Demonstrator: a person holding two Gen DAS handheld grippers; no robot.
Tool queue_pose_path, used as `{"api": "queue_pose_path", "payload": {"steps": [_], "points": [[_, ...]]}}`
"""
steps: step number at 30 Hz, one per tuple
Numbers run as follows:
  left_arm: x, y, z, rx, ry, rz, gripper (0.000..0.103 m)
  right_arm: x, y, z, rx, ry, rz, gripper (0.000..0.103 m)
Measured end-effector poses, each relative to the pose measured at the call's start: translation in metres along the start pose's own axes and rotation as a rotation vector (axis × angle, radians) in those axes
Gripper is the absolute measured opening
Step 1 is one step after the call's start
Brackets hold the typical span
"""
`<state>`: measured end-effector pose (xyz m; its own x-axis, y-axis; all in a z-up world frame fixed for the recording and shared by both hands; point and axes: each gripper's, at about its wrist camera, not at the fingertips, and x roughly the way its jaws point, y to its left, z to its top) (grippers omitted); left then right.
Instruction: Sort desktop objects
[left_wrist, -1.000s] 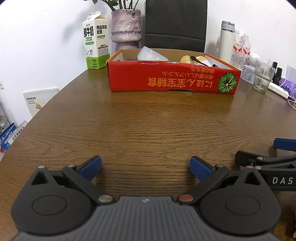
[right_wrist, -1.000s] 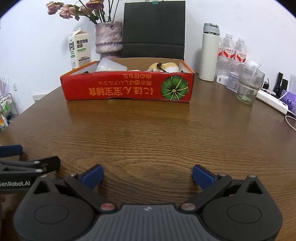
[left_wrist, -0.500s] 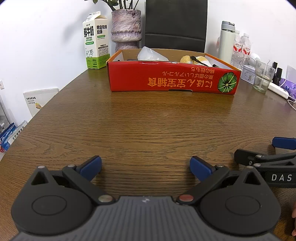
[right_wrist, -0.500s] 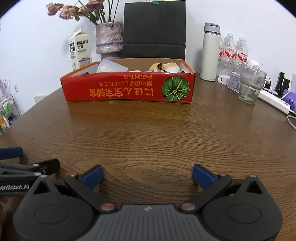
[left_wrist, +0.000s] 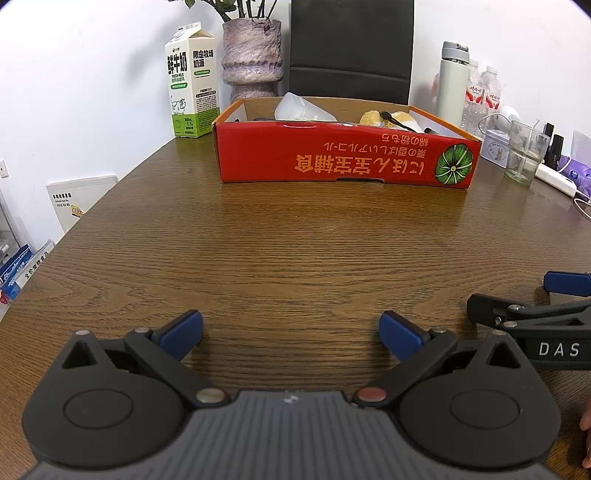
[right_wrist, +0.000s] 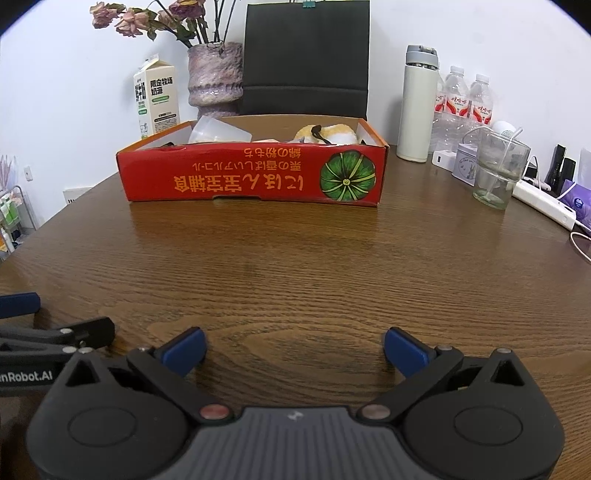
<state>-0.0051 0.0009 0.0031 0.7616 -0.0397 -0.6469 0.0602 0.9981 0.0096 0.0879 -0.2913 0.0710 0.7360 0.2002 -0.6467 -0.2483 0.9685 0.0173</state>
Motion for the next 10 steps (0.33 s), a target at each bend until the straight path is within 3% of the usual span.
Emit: {"api": "queue_pose_path", "payload": {"steps": [10], "points": [[0.0, -0.0003, -0.0005, 0.0, 0.0, 0.0, 0.103, 0.0001, -0.0003, 0.0001, -0.001, 0.0, 0.001, 0.103]]}}
